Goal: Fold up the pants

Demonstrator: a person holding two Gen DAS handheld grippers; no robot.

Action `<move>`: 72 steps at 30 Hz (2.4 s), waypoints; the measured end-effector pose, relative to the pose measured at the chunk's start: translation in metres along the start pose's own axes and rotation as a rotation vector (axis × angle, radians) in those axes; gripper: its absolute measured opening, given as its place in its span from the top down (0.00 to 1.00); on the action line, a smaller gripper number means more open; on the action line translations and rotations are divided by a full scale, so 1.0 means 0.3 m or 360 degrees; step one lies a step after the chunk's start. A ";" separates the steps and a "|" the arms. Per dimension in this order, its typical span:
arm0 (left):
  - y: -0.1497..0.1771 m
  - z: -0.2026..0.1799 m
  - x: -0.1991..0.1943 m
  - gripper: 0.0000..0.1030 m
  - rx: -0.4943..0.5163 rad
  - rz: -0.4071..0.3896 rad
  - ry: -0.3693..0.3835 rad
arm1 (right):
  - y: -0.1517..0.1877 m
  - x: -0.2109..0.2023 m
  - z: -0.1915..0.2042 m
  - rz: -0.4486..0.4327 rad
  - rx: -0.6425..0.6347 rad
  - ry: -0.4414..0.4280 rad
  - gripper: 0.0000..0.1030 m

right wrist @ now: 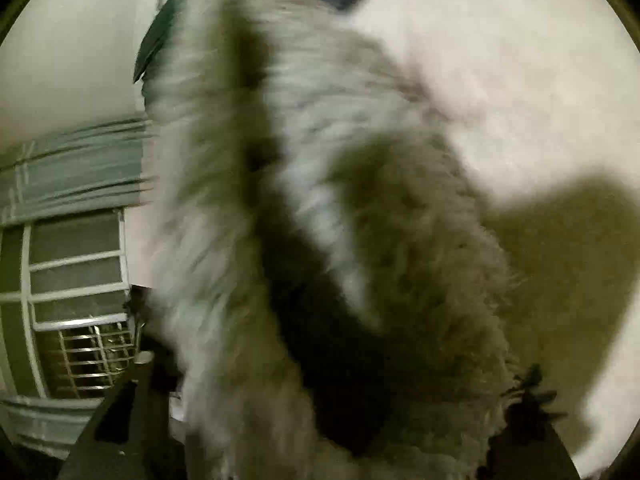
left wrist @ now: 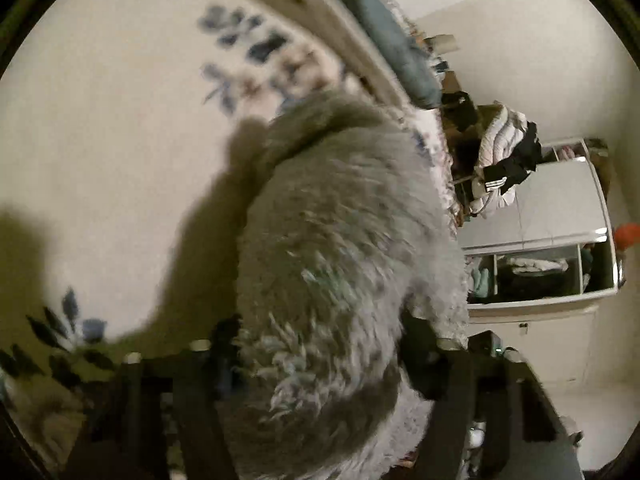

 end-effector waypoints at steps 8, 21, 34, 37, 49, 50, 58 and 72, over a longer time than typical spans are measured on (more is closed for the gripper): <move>-0.065 -0.116 -0.106 0.55 -0.0050 -0.0152 0.0158 | -0.051 -0.086 0.236 -0.0067 -0.0235 0.0060 0.59; -0.780 -0.416 -0.242 0.55 0.0140 -0.0346 0.0229 | -0.528 -0.157 0.763 -0.0302 -0.0446 -0.0034 0.59; -1.285 -0.114 0.095 0.51 0.0097 -0.0133 -0.0141 | -1.091 0.378 0.729 -0.0206 -0.0223 0.0177 0.48; -1.264 -0.107 0.070 0.49 0.0127 -0.0129 -0.0171 | -1.085 0.327 0.734 -0.0217 -0.0209 0.0232 0.29; -1.009 -0.325 -0.112 0.01 0.0548 -0.0350 -0.1006 | -0.803 0.076 1.043 -0.0554 -0.0715 0.1293 0.00; -0.974 -0.350 -0.130 0.01 0.0581 -0.0357 -0.1040 | -0.770 0.060 1.080 -0.0579 -0.0739 0.1336 0.00; -0.808 -0.511 -0.320 0.01 0.0674 -0.0467 -0.1119 | -0.421 -0.191 1.336 -0.0715 -0.0809 0.1361 0.00; -0.350 -0.900 -0.844 0.01 0.0762 -0.0755 -0.1055 | 0.208 -0.717 1.767 -0.0963 -0.1081 0.1258 0.00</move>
Point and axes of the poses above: each gripper's, at about its wrist camera, not at the fingertips, and x roughly the way its jaws point, z to its left, y to its underside, the point moved 4 cm from there along x, roughly the way its jaws point, and after that the axes turned 5 degrees about -y, right-handed, at the moved point
